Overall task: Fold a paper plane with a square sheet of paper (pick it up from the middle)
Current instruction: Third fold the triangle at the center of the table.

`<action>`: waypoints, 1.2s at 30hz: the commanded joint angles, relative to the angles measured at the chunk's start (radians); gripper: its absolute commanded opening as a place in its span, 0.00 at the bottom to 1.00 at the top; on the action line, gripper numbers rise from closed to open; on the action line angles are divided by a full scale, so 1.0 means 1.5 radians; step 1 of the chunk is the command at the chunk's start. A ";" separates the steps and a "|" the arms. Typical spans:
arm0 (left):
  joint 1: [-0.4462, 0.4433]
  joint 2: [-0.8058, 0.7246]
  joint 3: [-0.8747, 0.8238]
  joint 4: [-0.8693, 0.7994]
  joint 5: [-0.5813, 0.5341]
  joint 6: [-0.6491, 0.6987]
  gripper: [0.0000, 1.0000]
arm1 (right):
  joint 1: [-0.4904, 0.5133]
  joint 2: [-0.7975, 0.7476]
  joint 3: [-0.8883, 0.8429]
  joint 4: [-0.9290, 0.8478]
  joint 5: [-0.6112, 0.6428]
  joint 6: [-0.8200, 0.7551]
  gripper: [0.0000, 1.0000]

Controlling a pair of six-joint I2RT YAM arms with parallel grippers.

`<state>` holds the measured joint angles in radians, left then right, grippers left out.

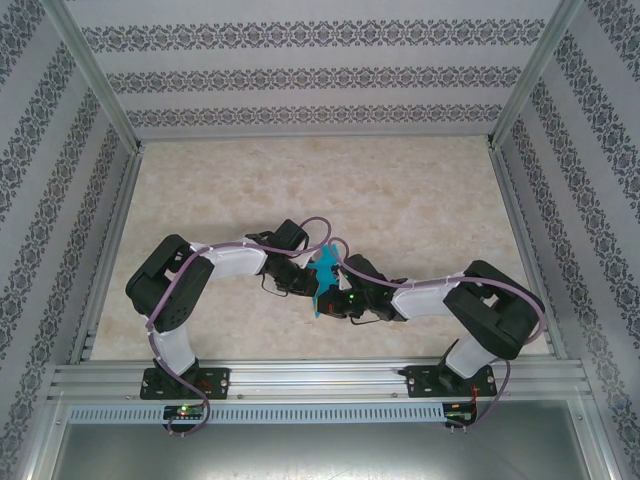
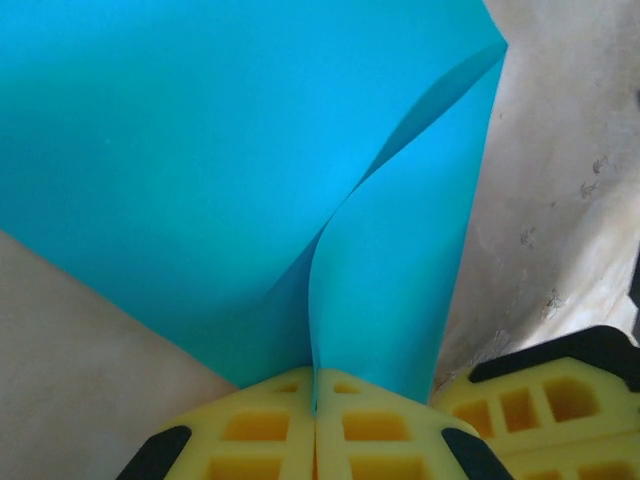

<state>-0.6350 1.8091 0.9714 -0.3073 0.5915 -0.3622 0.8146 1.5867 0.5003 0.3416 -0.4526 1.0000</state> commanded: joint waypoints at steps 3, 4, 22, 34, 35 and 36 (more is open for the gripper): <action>-0.005 0.009 0.008 -0.030 -0.020 0.016 0.09 | 0.006 0.050 -0.007 0.036 0.009 0.009 0.00; -0.005 0.010 0.008 -0.031 -0.019 0.016 0.09 | 0.006 0.052 -0.009 0.045 0.003 0.011 0.00; -0.005 0.010 0.009 -0.033 -0.022 0.015 0.09 | 0.036 0.050 -0.007 0.061 -0.010 0.033 0.00; -0.005 0.009 0.009 -0.033 -0.023 0.015 0.09 | 0.048 -0.042 0.020 -0.047 0.027 -0.002 0.00; -0.005 0.009 0.010 -0.033 -0.023 0.015 0.09 | 0.054 -0.047 0.028 -0.076 0.037 -0.016 0.00; -0.005 0.009 0.010 -0.033 -0.024 0.015 0.09 | 0.059 -0.051 0.034 -0.100 0.053 -0.027 0.00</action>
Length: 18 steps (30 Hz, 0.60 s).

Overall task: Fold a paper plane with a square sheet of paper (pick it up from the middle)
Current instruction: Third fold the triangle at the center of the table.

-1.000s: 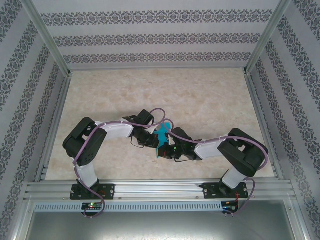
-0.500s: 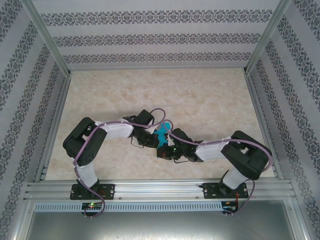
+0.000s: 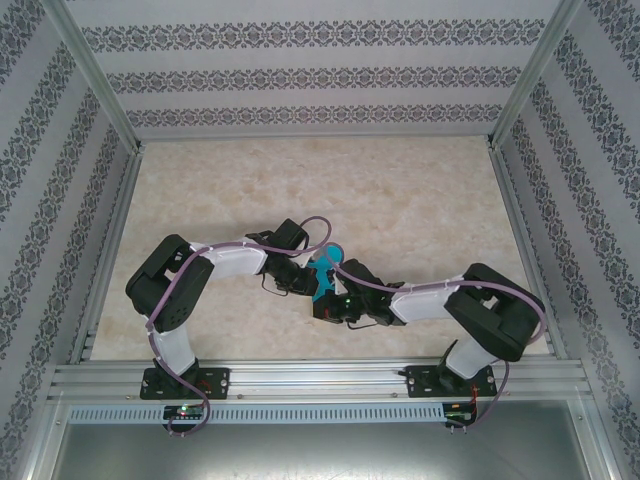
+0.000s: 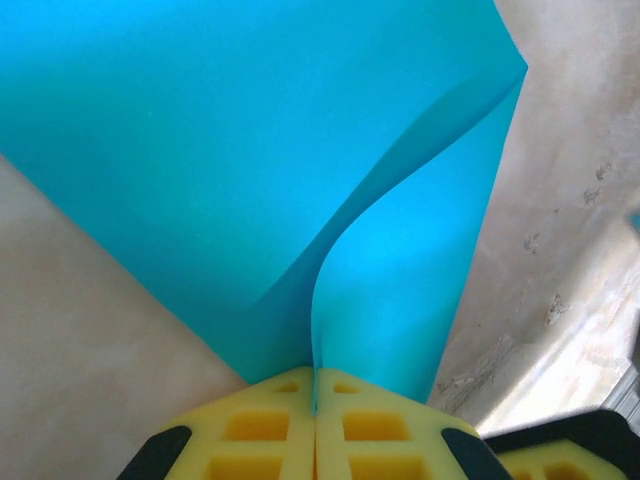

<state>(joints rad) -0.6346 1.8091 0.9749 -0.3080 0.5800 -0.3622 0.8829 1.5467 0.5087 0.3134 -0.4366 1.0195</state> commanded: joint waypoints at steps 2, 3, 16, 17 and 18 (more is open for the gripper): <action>-0.005 0.009 0.007 -0.033 -0.015 0.014 0.09 | 0.019 -0.018 0.032 -0.092 0.058 -0.046 0.00; -0.006 0.009 0.007 -0.033 -0.015 0.015 0.09 | 0.020 -0.007 0.032 -0.079 0.048 -0.045 0.00; -0.005 0.002 0.006 -0.033 -0.017 0.015 0.09 | 0.016 0.018 0.038 -0.063 0.035 -0.032 0.00; -0.005 0.004 0.005 -0.034 -0.018 0.015 0.09 | 0.010 -0.005 0.037 -0.071 0.040 -0.035 0.00; -0.005 0.004 0.006 -0.034 -0.017 0.014 0.09 | -0.001 -0.028 0.034 -0.076 0.048 -0.039 0.00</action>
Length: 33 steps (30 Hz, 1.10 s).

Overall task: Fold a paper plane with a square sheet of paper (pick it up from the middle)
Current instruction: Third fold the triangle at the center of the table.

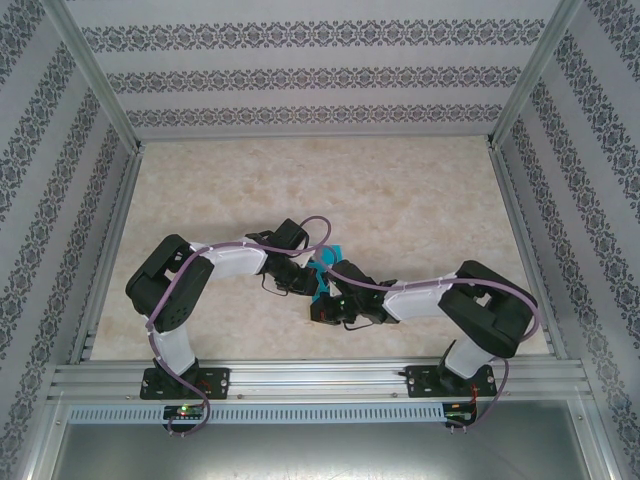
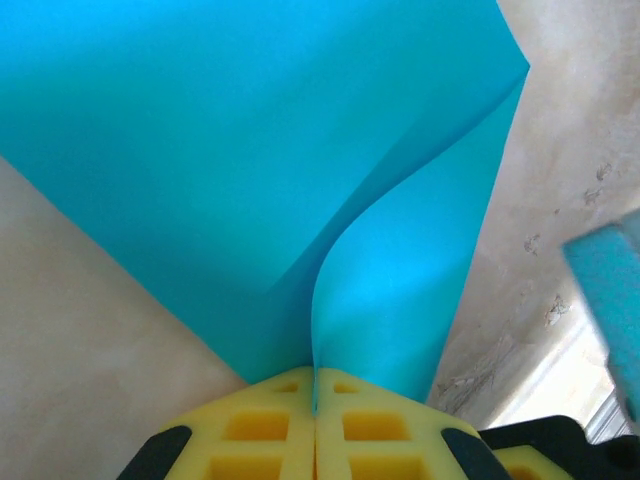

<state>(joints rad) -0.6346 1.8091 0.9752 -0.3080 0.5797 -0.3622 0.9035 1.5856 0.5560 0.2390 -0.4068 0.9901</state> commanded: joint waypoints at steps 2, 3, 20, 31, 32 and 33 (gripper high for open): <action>-0.005 0.004 0.005 -0.033 -0.017 0.015 0.09 | -0.036 -0.082 -0.008 -0.033 0.042 -0.025 0.00; -0.005 0.005 0.005 -0.033 -0.017 0.015 0.09 | -0.049 -0.084 -0.014 -0.032 0.038 -0.028 0.00; -0.005 0.005 0.006 -0.035 -0.016 0.016 0.09 | -0.069 0.055 -0.032 0.061 -0.018 -0.009 0.00; -0.005 0.006 0.006 -0.036 -0.017 0.016 0.09 | -0.112 -0.050 -0.017 0.014 -0.011 -0.038 0.00; -0.006 0.006 0.007 -0.036 -0.016 0.016 0.09 | -0.119 -0.047 -0.016 0.016 -0.016 -0.041 0.00; -0.005 0.006 0.006 -0.036 -0.017 0.016 0.09 | -0.124 -0.040 -0.012 0.018 -0.022 -0.045 0.00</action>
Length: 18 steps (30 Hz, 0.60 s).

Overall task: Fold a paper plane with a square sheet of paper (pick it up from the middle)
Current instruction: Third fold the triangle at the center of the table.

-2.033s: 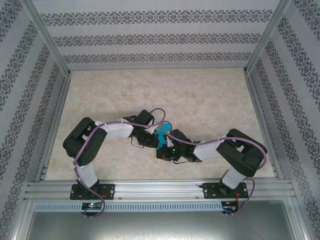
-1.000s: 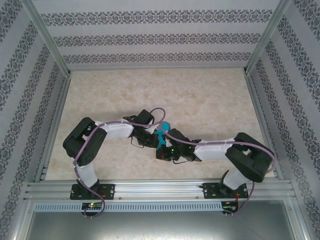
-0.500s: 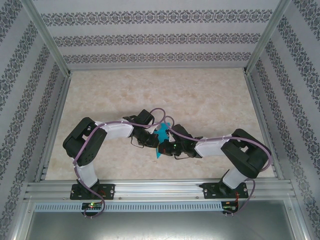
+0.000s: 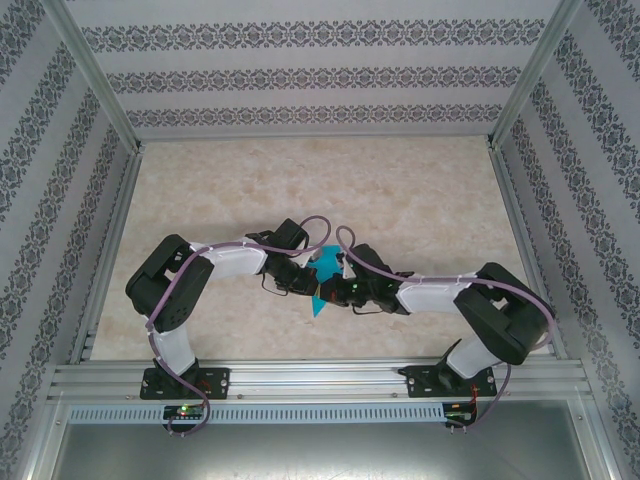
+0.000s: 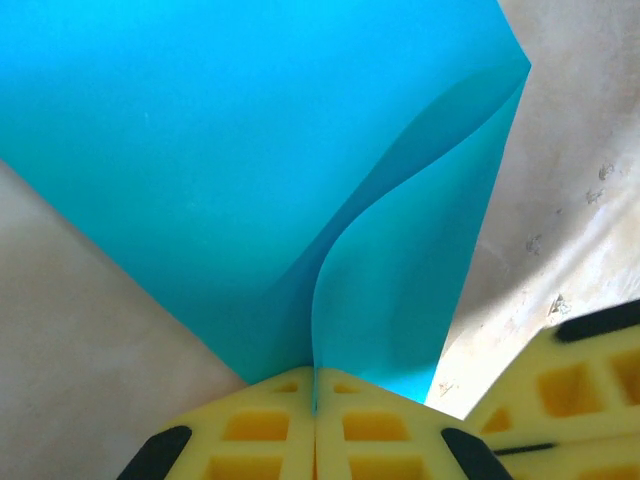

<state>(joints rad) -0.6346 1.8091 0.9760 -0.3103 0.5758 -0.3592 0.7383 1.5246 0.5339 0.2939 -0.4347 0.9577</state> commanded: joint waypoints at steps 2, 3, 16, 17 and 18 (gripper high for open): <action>-0.005 0.006 0.007 -0.035 -0.013 0.014 0.09 | -0.017 0.016 0.011 -0.015 -0.007 -0.029 0.00; -0.005 0.006 0.008 -0.035 -0.014 0.014 0.09 | -0.018 0.027 0.015 -0.016 -0.006 -0.032 0.00; -0.005 0.003 0.006 -0.037 -0.014 0.015 0.09 | -0.035 0.013 0.034 -0.050 0.007 -0.036 0.00; -0.006 0.003 0.006 -0.037 -0.015 0.015 0.09 | -0.045 0.002 0.034 -0.051 0.007 -0.037 0.00; -0.005 0.005 0.007 -0.037 -0.015 0.015 0.09 | -0.054 -0.002 0.035 -0.051 0.005 -0.041 0.00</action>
<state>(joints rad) -0.6346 1.8091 0.9806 -0.3210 0.5720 -0.3588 0.6884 1.5711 0.5568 0.2466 -0.4416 0.9314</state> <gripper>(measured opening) 0.092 0.041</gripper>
